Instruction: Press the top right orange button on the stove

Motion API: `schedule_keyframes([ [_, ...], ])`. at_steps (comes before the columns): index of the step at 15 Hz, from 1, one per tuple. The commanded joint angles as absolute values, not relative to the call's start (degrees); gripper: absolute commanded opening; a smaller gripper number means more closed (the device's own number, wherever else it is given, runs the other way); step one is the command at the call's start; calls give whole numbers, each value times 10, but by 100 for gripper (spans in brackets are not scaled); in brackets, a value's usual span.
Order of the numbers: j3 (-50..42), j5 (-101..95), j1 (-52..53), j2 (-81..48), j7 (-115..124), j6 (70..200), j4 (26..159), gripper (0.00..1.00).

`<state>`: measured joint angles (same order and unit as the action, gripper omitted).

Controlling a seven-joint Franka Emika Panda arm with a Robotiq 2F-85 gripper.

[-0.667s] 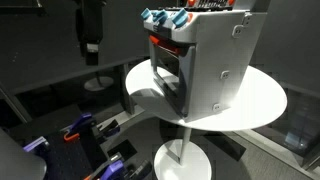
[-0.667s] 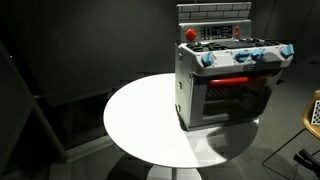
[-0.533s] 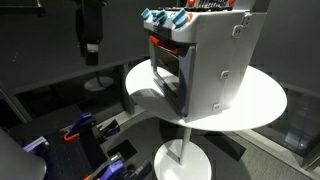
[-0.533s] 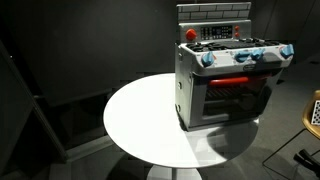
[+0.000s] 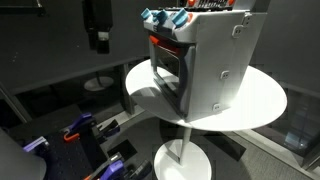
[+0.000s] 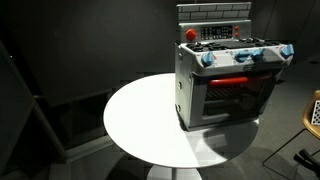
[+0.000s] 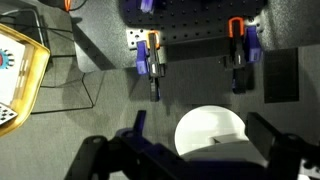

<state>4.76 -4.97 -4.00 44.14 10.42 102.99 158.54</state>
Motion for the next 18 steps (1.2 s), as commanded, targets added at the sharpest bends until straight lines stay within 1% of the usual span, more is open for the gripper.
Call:
schedule_keyframes([
  [1, 44, -59, -44, 430, 120, 1071, 1540, 100],
  [9, 33, -53, -63, 377, 130, 1228, 1446, 100],
  [14, 37, -77, -97, 315, 143, 1357, 1402, 100],
  [18, 47, -114, -131, 260, 179, 1430, 1370, 100],
])
